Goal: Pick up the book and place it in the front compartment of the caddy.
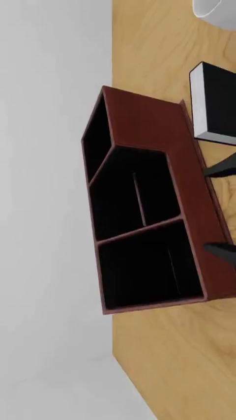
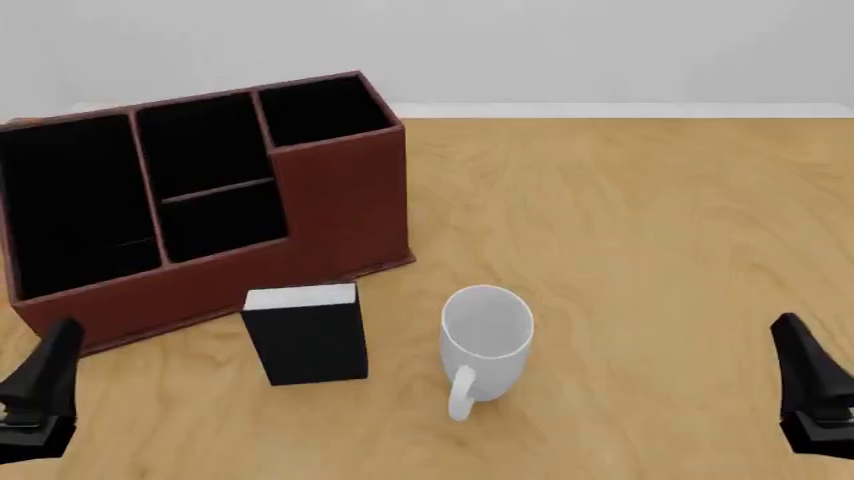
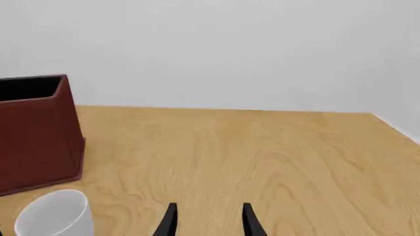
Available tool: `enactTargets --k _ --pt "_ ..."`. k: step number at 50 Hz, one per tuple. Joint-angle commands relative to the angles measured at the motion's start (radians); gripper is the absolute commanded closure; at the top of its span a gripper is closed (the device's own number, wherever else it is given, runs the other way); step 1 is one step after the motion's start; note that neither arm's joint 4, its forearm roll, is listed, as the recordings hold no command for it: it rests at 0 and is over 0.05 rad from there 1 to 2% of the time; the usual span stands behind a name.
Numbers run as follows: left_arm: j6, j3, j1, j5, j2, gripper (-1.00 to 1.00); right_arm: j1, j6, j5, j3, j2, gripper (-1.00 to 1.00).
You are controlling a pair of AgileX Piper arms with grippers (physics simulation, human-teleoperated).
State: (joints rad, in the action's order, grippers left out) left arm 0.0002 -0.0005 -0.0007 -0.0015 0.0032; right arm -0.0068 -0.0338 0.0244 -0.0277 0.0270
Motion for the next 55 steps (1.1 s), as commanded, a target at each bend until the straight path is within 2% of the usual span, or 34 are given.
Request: enactTargets --k 1,5,7,21,24,26,29,32,35,36,37,40,41,44,45,51,55 --pt "-0.001 0.0 -0.006 -0.009 0.011 -1.0 0.008 0.025 -0.026 0.022 -0.021 -1.0" --pt "0.0 0.0 -0.008 -0.009 0.007 -1.0 0.009 0.01 -0.03 0.023 -0.022 -1.0" --pt "0.004 0.0 -0.009 -0.005 0.005 -1.0 0.008 0.022 -0.03 0.023 -0.019 -1.0" --pt "0.005 0.0 -0.03 -0.035 0.039 -1.0 0.009 0.017 -0.031 0.024 -0.019 -1.0" --pt "0.005 0.0 -0.031 -0.081 0.081 -1.0 0.009 0.017 -0.028 0.021 -0.02 -1.0" --pt "-0.013 0.0 -0.013 -0.163 0.168 -1.0 0.009 0.018 -0.03 0.022 -0.019 -1.0" --pt "0.038 0.0 0.002 -0.277 0.31 -1.0 0.009 0.016 -0.031 0.023 -0.02 -1.0" --pt "0.035 -0.002 -0.017 -0.32 0.332 -1.0 0.009 0.017 -0.03 0.022 -0.02 -1.0" --pt "0.095 -0.029 -0.07 -0.341 0.368 -1.0 0.009 0.017 -0.029 0.022 -0.02 -1.0" --pt "0.09 -0.045 -0.066 -0.339 0.379 -1.0 0.009 0.017 -0.027 0.02 -0.02 -1.0" --pt "0.072 -0.072 -0.066 -0.341 0.422 -1.0 0.009 0.017 -0.026 0.02 -0.021 -1.0" --pt "0.127 -0.104 -0.094 -0.377 0.514 -1.0 0.009 0.017 -0.03 0.022 -0.019 -1.0" --pt "0.126 -0.112 -0.113 -0.387 0.544 -1.0 0.009 0.017 -0.029 0.021 -0.019 -1.0" --pt "0.162 -0.174 -0.152 -0.361 0.61 -1.0 0.009 0.017 -0.029 0.022 -0.02 -1.0" --pt "0.205 -0.201 -0.179 -0.338 0.617 -1.0 0.009 0.017 -0.027 0.021 -0.02 -1.0" --pt "0.316 -0.348 -0.261 -0.198 0.68 -1.0 0.009 0.017 -0.027 0.02 -0.021 -1.0" --pt "0.365 -0.413 -0.304 -0.127 0.709 -1.0 0.009 0.017 -0.027 0.021 -0.021 -1.0"
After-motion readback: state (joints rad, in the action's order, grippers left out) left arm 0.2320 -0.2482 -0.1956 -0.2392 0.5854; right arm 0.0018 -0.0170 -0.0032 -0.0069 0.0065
